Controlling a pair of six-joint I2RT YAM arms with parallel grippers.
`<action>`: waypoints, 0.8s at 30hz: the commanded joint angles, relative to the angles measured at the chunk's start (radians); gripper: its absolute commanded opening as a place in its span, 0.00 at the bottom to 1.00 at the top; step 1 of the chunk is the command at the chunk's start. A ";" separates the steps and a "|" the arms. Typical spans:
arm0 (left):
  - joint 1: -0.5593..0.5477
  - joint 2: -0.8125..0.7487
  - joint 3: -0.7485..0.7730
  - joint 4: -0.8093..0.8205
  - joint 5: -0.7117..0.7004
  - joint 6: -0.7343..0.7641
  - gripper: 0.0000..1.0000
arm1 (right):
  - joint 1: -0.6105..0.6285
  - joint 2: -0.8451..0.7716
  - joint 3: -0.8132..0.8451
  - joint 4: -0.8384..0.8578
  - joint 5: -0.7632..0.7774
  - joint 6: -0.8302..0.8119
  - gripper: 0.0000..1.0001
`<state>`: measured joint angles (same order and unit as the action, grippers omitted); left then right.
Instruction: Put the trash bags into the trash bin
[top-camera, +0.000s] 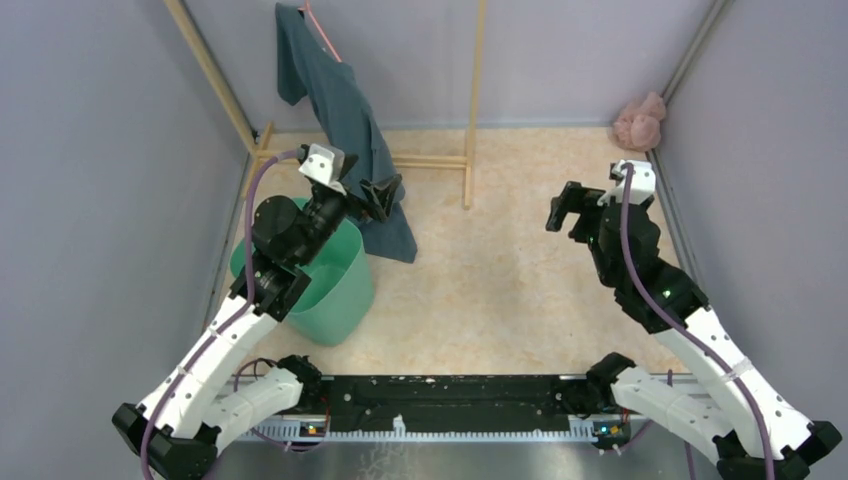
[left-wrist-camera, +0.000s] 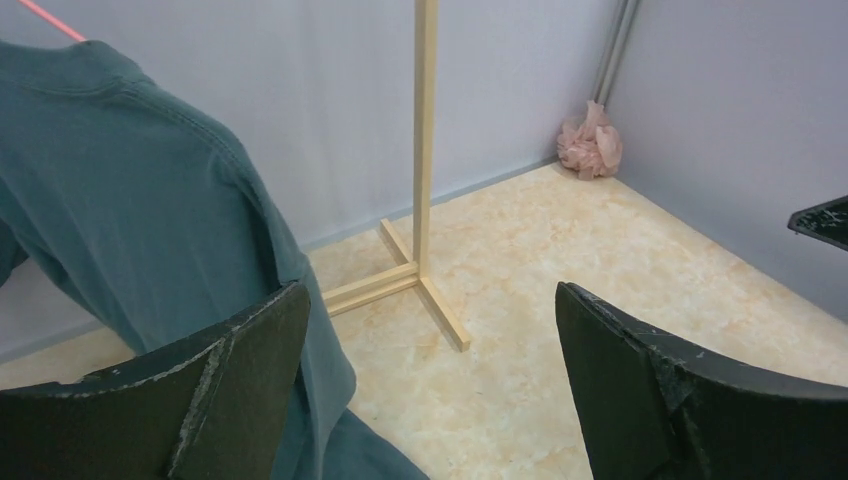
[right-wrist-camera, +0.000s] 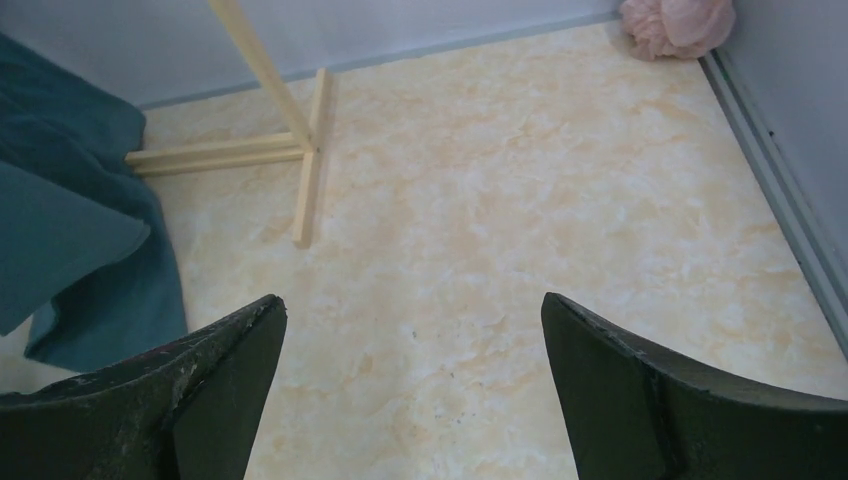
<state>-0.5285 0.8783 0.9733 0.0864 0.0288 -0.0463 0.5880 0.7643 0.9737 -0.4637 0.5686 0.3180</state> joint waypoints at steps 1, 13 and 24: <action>-0.030 0.018 0.022 0.067 -0.005 0.016 0.98 | -0.004 0.034 0.000 0.029 0.108 0.035 0.99; -0.046 0.031 0.032 0.052 -0.015 -0.009 0.98 | -0.146 0.253 -0.124 0.407 0.086 -0.169 0.99; -0.048 0.019 0.046 0.042 0.018 -0.046 0.99 | -0.513 0.937 0.252 0.711 0.065 -0.039 0.99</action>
<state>-0.5713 0.9115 0.9794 0.0879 0.0345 -0.0799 0.1135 1.5181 0.9947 0.0952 0.5674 0.2638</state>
